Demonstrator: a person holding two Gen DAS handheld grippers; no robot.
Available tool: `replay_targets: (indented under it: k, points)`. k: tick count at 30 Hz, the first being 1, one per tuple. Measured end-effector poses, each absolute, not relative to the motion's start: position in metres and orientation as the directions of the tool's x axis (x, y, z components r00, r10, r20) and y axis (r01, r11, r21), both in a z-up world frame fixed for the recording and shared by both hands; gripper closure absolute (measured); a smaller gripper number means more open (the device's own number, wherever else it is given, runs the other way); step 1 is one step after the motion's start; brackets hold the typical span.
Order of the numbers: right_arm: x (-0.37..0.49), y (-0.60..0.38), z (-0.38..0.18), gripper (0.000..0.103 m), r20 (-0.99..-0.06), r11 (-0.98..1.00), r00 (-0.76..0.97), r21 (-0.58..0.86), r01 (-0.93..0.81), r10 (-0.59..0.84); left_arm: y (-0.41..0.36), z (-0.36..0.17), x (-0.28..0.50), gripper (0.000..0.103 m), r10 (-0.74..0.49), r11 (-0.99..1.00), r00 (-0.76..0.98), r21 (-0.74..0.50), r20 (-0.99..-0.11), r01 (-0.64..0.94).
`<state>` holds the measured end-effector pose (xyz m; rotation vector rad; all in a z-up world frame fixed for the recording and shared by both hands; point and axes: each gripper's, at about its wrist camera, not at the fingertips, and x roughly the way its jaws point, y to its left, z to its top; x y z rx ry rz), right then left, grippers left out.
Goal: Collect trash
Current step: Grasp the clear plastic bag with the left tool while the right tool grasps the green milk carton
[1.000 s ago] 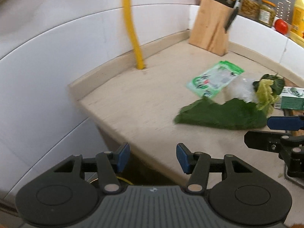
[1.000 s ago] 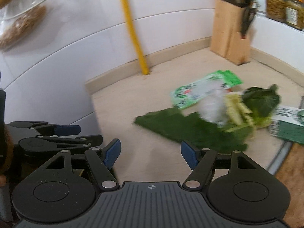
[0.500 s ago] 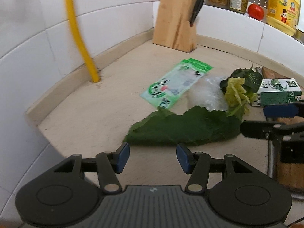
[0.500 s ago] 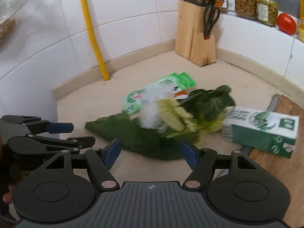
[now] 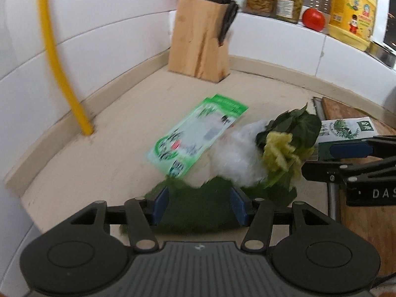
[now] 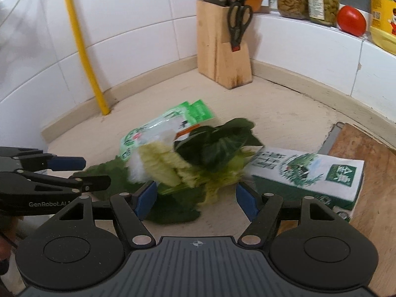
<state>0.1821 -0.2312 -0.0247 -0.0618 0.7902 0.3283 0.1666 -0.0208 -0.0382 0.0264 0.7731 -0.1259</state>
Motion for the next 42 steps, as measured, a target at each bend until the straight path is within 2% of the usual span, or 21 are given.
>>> replay_targets:
  k: [7, 14, 24, 25, 34, 40, 41, 42]
  points:
    - [0.197, -0.261, -0.017, 0.026, -0.690, 0.959, 0.684, 0.056, -0.277, 0.237, -0.039, -0.036, 0.195, 0.054, -0.130, 0.980, 0.708, 0.018, -0.694, 0.198]
    - [0.208, -0.269, -0.015, 0.021, -0.689, 0.929, 0.680, -0.026, -0.368, 0.250, -0.047, -0.044, 0.219, 0.053, -0.191, 0.969, 0.665, -0.030, -0.722, 0.246]
    - [0.229, -0.273, -0.016, 0.018, -0.733, 0.850, 0.628, -0.133, -0.510, 0.262, -0.055, -0.053, 0.231, 0.050, -0.260, 0.950, 0.618, -0.083, -0.742, 0.300]
    - [0.232, -0.273, -0.017, 0.018, -0.738, 0.843, 0.622, -0.139, -0.519, 0.262, -0.055, -0.053, 0.232, 0.048, -0.258, 0.951, 0.619, -0.083, -0.742, 0.297]
    - [0.255, -0.271, -0.027, 0.017, -0.798, 0.798, 0.558, -0.175, -0.577, 0.229, -0.049, -0.056, 0.238, 0.047, -0.302, 0.941, 0.587, -0.137, -0.752, 0.309]
    - [0.260, -0.276, -0.028, 0.026, -0.822, 0.807, 0.528, -0.157, -0.569, 0.213, -0.038, -0.065, 0.255, 0.041, -0.342, 0.938, 0.543, -0.240, -0.767, 0.251]
    - [0.260, -0.276, -0.028, 0.029, -0.829, 0.809, 0.519, -0.151, -0.569, 0.210, -0.036, -0.066, 0.254, 0.044, -0.352, 0.935, 0.541, -0.258, -0.764, 0.244]
    - [0.259, -0.277, -0.026, 0.038, -0.836, 0.810, 0.504, -0.133, -0.571, 0.218, -0.035, -0.065, 0.251, 0.046, -0.357, 0.933, 0.543, -0.263, -0.761, 0.244]
